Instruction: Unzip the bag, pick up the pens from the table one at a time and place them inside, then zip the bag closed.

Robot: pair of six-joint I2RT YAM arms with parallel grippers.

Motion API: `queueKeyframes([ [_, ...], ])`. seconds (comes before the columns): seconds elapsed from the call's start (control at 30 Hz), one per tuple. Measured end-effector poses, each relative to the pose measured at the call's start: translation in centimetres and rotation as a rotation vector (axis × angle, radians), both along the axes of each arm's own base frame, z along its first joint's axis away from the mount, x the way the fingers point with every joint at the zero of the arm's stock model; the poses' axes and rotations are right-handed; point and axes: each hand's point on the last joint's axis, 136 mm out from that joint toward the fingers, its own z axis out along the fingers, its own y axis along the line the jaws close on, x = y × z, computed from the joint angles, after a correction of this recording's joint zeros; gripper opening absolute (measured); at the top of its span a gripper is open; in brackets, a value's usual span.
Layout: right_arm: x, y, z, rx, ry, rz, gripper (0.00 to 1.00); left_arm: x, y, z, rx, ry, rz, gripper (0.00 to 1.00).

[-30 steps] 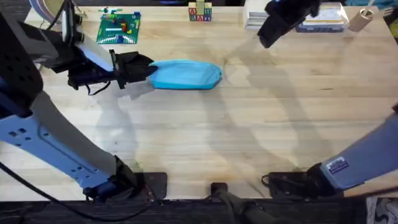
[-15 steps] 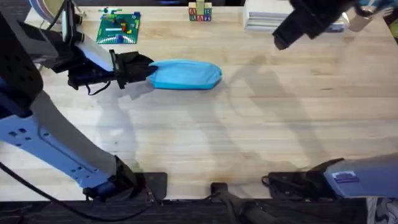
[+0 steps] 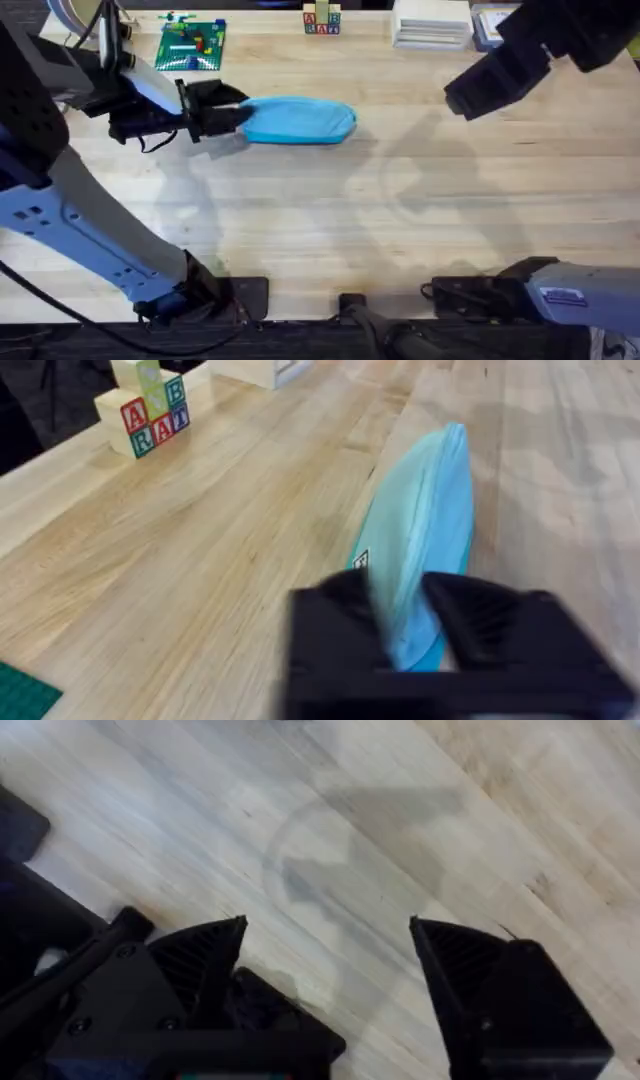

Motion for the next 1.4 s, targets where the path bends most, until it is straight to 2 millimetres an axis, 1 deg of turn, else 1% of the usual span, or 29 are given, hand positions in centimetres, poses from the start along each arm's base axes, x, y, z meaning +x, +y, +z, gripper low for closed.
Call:
queueKeyframes([
  [0.13, 0.0, 0.0, 0.0, 0.000, 0.001, 0.000, 0.996, 0.0, 0.1, 0.0, 0.000, 0.000, 0.002, 0.896],
  [0.17, 0.0, 0.0, 0.0, 0.000, 0.001, 0.000, 0.996, 0.0, 0.1, 0.0, -0.002, 0.003, 0.002, 0.968],
  [0.23, 0.0, 0.0, 0.0, 0.000, 0.001, 0.000, 0.998, 0.0, 0.1, 0.0, -0.002, 0.003, 0.002, 0.991],
  [0.47, 0.0, 0.0, 0.0, 0.000, 0.001, -0.001, 0.996, 0.0, 0.0, 0.2, -0.009, 0.000, 0.004, 0.994],
  [0.67, 0.0, 0.0, 0.0, 0.000, 0.001, -0.001, 0.997, -0.7, -0.3, 0.4, -0.028, 0.032, -0.002, 0.995],
  [0.77, 0.0, 0.0, 0.0, 0.000, 0.001, -0.001, 0.996, -1.2, -0.5, 0.8, 0.001, 0.006, -0.021, 0.995],
  [0.87, 0.0, 0.0, 0.0, 0.000, 0.002, -0.001, 0.998, -1.7, -0.6, 2.4, 0.047, -0.060, -0.039, 0.995],
  [1.03, 0.0, 0.0, 0.0, 0.000, 0.002, -0.003, 0.997, -2.9, -1.0, 5.7, 0.117, -0.150, -0.059, 0.995],
  [1.4, -0.2, 0.6, 0.1, 0.034, 0.010, 0.009, 0.997, -6.7, -2.3, 10.5, 0.165, -0.140, -0.079, 0.996],
])
